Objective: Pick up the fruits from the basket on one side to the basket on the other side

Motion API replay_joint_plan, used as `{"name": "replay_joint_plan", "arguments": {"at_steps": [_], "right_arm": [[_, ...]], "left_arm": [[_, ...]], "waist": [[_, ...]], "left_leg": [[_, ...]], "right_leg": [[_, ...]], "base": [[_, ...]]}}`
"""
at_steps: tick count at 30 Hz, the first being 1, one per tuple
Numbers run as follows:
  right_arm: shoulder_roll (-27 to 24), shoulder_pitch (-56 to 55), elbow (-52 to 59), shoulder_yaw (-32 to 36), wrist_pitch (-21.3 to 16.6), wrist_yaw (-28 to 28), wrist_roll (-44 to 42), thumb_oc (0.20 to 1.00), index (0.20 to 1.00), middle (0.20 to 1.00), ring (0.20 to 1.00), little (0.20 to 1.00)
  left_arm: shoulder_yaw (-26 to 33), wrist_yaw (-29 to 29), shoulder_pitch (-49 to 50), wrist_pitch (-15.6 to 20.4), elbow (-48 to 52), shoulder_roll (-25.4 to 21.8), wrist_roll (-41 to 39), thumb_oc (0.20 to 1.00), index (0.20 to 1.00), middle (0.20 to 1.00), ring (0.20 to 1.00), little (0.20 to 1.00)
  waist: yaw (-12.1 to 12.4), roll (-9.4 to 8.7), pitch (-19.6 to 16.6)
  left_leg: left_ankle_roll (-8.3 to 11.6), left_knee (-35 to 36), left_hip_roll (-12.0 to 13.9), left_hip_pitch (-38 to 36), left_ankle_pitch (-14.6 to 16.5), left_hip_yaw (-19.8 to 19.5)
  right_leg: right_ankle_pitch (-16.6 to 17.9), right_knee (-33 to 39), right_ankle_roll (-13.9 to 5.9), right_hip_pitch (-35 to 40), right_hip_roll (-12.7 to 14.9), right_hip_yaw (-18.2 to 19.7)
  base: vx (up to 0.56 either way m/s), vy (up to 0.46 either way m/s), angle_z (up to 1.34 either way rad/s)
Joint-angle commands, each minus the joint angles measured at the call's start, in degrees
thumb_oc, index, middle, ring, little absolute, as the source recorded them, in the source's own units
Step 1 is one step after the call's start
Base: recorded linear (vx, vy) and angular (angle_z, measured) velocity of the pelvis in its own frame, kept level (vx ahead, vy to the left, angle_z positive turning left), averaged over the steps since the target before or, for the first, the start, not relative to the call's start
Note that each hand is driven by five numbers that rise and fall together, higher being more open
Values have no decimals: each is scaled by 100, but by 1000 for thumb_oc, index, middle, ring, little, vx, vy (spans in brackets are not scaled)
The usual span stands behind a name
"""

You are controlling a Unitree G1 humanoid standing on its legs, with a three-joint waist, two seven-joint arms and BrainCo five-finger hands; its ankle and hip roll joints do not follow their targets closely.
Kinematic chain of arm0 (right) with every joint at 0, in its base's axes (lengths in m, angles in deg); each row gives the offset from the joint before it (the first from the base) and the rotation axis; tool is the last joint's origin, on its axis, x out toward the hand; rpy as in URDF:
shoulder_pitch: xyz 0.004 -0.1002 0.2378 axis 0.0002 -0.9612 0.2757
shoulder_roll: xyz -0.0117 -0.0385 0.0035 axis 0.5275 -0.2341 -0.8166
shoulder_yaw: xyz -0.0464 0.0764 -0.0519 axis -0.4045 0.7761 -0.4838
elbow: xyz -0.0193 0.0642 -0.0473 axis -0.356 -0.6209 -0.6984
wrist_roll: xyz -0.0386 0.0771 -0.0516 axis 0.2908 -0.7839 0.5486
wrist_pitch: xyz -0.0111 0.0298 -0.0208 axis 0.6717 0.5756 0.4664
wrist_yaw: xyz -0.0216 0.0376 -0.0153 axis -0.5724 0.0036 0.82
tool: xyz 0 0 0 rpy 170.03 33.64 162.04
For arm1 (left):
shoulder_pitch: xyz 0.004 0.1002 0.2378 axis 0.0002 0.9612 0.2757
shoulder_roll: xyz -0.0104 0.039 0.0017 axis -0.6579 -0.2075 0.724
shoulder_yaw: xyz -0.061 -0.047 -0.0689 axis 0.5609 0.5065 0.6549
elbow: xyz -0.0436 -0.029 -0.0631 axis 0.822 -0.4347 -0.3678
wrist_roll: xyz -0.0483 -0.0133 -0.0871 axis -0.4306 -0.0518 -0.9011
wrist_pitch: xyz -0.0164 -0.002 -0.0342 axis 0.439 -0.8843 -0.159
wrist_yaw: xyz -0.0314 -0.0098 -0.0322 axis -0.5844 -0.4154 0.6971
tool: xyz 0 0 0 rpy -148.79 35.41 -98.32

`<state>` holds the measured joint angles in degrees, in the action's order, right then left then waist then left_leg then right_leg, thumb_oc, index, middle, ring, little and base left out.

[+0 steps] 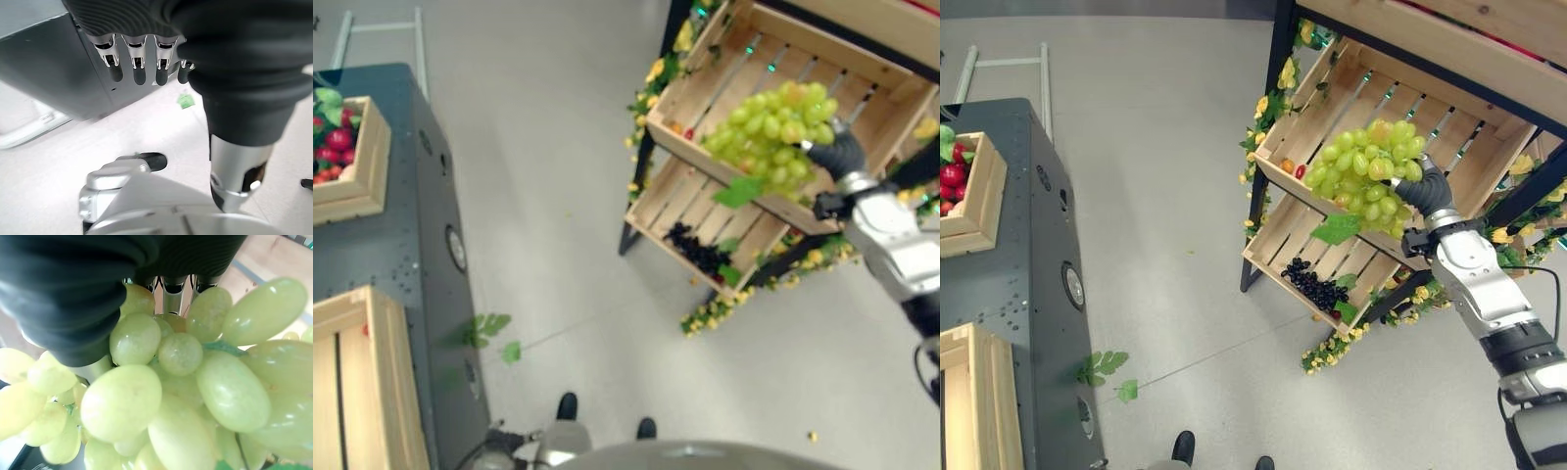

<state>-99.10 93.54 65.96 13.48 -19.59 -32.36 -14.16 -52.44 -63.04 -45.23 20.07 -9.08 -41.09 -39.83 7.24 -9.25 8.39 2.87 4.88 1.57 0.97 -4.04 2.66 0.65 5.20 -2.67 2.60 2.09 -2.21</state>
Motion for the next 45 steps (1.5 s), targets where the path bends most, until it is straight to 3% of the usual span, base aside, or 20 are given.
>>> {"name": "replay_joint_plan", "arguments": {"at_steps": [1,8,17,18,19,25,38,45], "right_arm": [[-505,1019,-471,-177,-193,218,-265,200,200,200,200,200],[-619,1996,-1804,-555,-53,332,-252,200,200,200,200,200],[-667,3333,-3831,-1241,283,397,564,200,200,200,200,200],[-626,3428,-3986,-1295,320,401,628,492,492,492,492,492],[-579,3504,-4100,-1291,340,478,659,1000,1000,1000,1000,1000],[-433,3449,-4193,-1361,406,379,1025,1000,1000,1000,1000,1000],[-722,3111,-3288,-1766,459,188,2102,1000,1000,1000,1000,1000],[-736,1874,-2211,-849,259,154,1843,1000,1000,1000,1000,1000]], "left_arm": [[-407,56,-128,30,-376,68,-174,1000,1000,1000,1000,1000],[-495,78,-223,81,-410,11,-353,1000,1000,1000,1000,1000],[-682,64,-379,163,-424,-33,-452,1000,1000,1000,1000,1000],[-710,59,-400,163,-429,-35,-434,1000,1000,1000,1000,1000],[-733,45,-425,162,-418,-31,-435,1000,1000,1000,1000,1000],[-757,26,-446,158,-441,13,-447,1000,1000,1000,1000,1000],[-782,44,-475,102,-456,53,-210,1000,1000,1000,1000,1000],[-626,65,-446,108,-447,79,-158,1000,1000,1000,1000,1000]], "waist": [[148,-106,-10],[189,-97,76],[283,-45,228],[289,-37,235],[302,-29,241],[304,36,280],[206,34,229],[186,28,203]], "left_leg": [[-221,-119,-63,98,288,-235],[-193,-126,-71,238,228,-339],[-134,-121,-112,504,107,-561],[-129,-122,-113,525,99,-581],[-127,-117,-115,542,90,-598],[-109,-99,-138,615,45,-717],[-107,-84,-149,554,70,-773],[-116,-78,-150,532,80,-791]], "right_leg": [[87,-21,-359,-108,-24,-160],[88,-31,-343,-188,-11,-268],[62,-39,-312,-316,11,-516],[57,-38,-305,-326,11,-537],[55,-35,-301,-332,9,-550],[30,-42,-282,-367,13,-651],[-8,-32,-278,-302,15,-667],[-8,-25,-290,-276,35,-682]], "base": [[1,5,4],[-1,1,11],[3,-8,14],[-1,-13,19],[-3,-12,11],[11,-6,6],[4,-1,3],[-5,3,3]]}}
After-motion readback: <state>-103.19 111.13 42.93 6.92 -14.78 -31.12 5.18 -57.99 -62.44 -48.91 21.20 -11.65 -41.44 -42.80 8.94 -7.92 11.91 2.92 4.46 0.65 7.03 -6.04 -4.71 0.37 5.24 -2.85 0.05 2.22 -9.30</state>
